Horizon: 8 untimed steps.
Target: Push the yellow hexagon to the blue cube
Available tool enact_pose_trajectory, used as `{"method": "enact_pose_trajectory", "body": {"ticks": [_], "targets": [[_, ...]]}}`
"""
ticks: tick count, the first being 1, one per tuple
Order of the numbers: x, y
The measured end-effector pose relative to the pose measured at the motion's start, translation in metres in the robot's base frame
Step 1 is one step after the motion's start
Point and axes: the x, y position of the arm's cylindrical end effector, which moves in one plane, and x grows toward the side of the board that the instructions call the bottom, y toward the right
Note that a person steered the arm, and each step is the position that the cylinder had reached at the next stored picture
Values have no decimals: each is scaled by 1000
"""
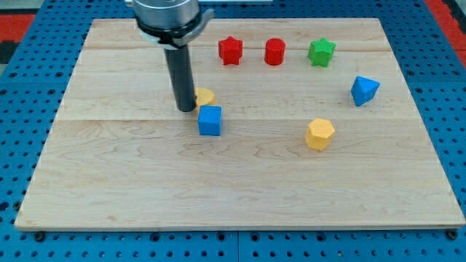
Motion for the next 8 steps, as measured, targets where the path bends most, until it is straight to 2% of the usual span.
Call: {"method": "enact_pose_trajectory", "body": {"ticks": [1,2,3,4,5,6,7,8], "targets": [[-7,-7],[-55,4],[-56,85],[-4,160],[31,211],[26,253],[70,226],[72,168]]}}
